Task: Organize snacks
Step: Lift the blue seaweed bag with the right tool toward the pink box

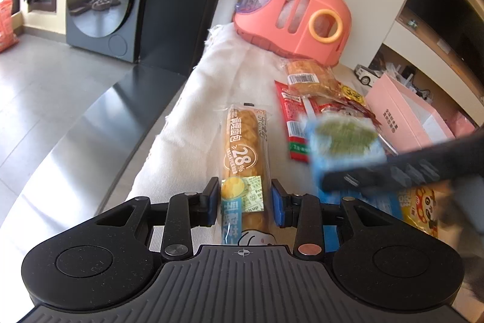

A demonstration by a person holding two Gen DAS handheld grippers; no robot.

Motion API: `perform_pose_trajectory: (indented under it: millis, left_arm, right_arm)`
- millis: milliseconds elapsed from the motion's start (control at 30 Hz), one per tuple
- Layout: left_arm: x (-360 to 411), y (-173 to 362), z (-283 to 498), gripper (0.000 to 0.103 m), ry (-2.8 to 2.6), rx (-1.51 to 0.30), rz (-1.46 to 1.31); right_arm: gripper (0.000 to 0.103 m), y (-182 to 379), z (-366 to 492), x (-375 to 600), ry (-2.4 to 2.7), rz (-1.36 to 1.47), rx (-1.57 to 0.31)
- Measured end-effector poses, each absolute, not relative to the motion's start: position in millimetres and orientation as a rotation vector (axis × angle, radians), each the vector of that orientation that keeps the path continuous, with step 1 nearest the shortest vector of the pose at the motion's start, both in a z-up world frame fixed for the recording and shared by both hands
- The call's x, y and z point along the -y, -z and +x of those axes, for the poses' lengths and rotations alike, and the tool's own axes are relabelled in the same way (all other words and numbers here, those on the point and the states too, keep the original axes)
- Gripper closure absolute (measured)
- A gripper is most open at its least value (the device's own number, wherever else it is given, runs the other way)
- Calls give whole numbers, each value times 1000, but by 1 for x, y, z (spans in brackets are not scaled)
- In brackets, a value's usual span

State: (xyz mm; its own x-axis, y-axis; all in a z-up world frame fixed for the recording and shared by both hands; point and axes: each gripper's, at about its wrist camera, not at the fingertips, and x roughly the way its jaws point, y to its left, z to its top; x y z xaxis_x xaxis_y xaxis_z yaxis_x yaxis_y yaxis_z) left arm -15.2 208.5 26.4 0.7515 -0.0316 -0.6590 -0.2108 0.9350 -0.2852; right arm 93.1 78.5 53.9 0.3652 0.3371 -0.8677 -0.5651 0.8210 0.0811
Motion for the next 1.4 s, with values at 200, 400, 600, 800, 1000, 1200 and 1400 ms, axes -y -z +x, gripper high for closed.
perform_pose_trajectory:
  millis: [200, 400, 600, 800, 1000, 1200, 1400]
  left_arm:
    - [-196, -28, -17, 67, -66, -721, -289]
    - [-175, -31, -44, 69, 29, -739, -352]
    - [-158, -30, -64, 70, 132, -762, -458]
    - [-181, -54, -82, 70, -56, -669, -368]
    - [-201, -43, -84, 70, -82, -679, -428]
    - [-212, -40, -93, 70, -79, -666, -462]
    - [-225, -36, -93, 70, -115, -633, -496]
  right_arm:
    - [69, -80, 64, -22, -717, -239, -1062]
    - [79, -87, 32, 33, -715, -273, -999]
    - [40, -72, 36, 58, -686, -88, -1077]
    - [22, -50, 37, 24, -581, 20, -1082]
    - [10, -38, 37, -48, -552, -116, -974]
    - [11, -40, 8, -63, -850, -472, -832]
    - [11, -46, 37, -30, -715, -273, -1009]
